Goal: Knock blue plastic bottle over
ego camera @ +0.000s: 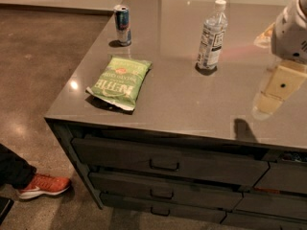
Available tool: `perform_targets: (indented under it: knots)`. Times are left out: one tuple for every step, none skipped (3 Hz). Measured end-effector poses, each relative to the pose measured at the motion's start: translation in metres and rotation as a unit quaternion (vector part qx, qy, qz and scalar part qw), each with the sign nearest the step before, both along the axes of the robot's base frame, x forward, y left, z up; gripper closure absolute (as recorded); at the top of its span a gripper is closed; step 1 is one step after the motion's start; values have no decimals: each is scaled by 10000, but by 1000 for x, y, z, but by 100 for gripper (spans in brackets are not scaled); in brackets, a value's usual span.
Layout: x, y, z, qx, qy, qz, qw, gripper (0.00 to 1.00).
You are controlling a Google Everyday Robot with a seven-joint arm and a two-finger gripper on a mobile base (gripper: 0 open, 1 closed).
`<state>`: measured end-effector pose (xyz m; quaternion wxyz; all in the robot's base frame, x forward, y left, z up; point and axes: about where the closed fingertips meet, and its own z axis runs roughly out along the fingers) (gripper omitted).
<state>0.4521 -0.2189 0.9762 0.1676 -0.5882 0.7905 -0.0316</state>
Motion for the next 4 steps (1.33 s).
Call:
perform_targets:
  knots:
    - [33,-7,-4,254,-48,-377,9990,0]
    - [69,-16,-8,534,-90,-802,9953,0]
    - [113,-32,-11,970,-340,-1401,9848,0]
    - [148,-40,-12,1294,-688,-1810,9725,0]
